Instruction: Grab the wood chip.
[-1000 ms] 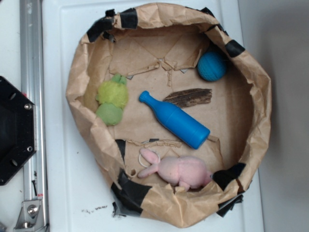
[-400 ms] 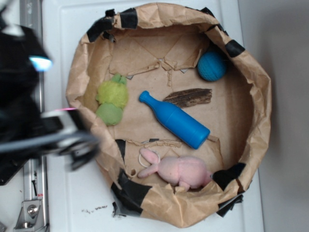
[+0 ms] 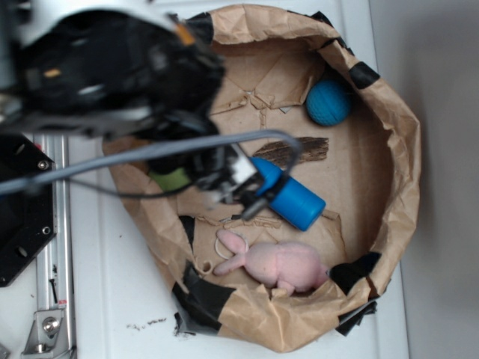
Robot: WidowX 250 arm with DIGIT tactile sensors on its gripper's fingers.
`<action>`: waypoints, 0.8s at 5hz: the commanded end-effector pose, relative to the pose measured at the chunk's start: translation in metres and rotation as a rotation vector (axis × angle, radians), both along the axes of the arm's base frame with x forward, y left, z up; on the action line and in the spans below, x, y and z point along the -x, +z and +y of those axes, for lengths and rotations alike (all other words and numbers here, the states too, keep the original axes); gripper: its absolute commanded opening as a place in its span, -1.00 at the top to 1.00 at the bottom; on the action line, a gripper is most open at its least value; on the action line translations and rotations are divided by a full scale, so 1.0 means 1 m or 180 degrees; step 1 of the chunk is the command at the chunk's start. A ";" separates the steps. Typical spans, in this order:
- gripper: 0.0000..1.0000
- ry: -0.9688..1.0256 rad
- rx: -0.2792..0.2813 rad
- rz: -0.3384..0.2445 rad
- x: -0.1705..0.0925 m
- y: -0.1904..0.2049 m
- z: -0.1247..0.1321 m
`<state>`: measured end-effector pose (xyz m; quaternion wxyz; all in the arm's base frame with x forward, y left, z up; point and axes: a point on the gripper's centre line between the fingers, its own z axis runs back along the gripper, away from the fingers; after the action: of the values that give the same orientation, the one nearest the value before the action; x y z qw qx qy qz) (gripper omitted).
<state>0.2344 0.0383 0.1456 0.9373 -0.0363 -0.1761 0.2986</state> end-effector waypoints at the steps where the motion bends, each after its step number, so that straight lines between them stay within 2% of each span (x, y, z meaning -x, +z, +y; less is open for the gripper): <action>1: -1.00 -0.0325 0.0215 0.0097 -0.042 -0.063 0.010; 2: -1.00 -0.0356 0.0346 0.0161 -0.058 -0.088 0.008; 4: -1.00 -0.0443 0.0331 0.0475 -0.075 -0.118 -0.008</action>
<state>0.3035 0.0400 0.0243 0.9608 -0.0720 -0.0672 0.2593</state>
